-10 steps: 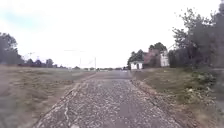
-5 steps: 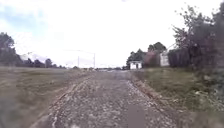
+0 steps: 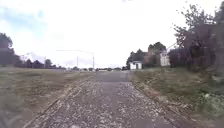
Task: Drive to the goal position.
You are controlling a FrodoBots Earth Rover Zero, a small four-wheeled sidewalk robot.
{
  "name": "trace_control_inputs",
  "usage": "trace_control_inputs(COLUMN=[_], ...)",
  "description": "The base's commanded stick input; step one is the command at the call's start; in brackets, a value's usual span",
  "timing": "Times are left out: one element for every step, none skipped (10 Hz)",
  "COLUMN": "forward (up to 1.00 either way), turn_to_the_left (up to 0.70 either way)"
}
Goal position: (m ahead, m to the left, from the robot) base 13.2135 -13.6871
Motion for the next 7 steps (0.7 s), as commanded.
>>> trace_control_inputs(forward=[0.60, 0.60, 0.60, 0.60, 0.60, 0.60, 0.60], turn_to_the_left=[0.01, 0.01, 0.01, 0.01, 0.01, 0.01, 0.01])
